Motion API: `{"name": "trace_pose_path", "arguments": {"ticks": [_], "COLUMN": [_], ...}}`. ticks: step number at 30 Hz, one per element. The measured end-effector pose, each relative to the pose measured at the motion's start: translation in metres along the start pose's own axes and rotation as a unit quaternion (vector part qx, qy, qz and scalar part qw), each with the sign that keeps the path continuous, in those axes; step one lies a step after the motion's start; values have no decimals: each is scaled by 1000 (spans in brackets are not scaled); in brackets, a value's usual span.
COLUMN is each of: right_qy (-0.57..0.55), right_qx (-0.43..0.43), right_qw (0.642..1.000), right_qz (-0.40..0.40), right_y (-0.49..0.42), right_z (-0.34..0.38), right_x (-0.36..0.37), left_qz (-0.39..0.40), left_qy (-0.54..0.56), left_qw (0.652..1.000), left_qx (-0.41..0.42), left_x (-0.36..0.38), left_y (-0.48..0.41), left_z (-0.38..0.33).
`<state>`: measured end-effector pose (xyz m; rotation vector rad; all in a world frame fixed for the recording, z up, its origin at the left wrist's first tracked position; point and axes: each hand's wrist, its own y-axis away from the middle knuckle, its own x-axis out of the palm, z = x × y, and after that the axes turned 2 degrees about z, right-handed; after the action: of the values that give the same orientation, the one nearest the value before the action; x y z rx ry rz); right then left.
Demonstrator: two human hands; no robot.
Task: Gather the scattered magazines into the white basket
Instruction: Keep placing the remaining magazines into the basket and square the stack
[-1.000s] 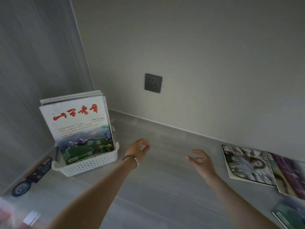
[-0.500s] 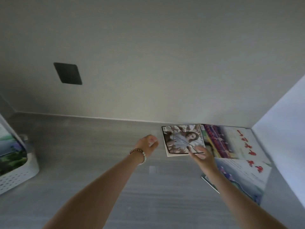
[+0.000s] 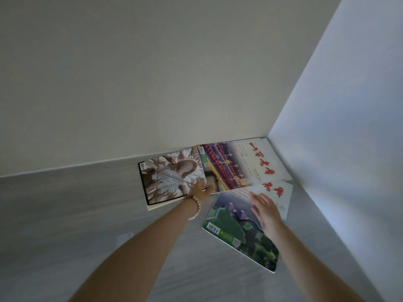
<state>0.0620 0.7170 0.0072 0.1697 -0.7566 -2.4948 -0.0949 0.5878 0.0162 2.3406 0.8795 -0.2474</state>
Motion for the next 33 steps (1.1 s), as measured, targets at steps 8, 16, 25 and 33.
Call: {"name": "trace_pose_path", "arguments": {"ticks": [8, 16, 25, 33], "right_qy": [-181, -122, 60, 181], "right_qx": [69, 32, -53, -110], "right_qw": [980, 992, 994, 949], "right_qz": [45, -9, 78, 235], "right_y": [-15, -28, 2, 44], "right_z": [-1, 6, -17, 4], "right_x": [-4, -12, -19, 82], "left_qz": [16, 357, -132, -203], "left_qy": [288, -48, -39, 171], "left_qw": [948, 923, 988, 964], "left_qx": [-132, -139, 68, 8], "left_x": [23, 33, -23, -141], "left_y": [-34, -3, -11, 38], "left_z": [-42, -37, -13, 51]}}
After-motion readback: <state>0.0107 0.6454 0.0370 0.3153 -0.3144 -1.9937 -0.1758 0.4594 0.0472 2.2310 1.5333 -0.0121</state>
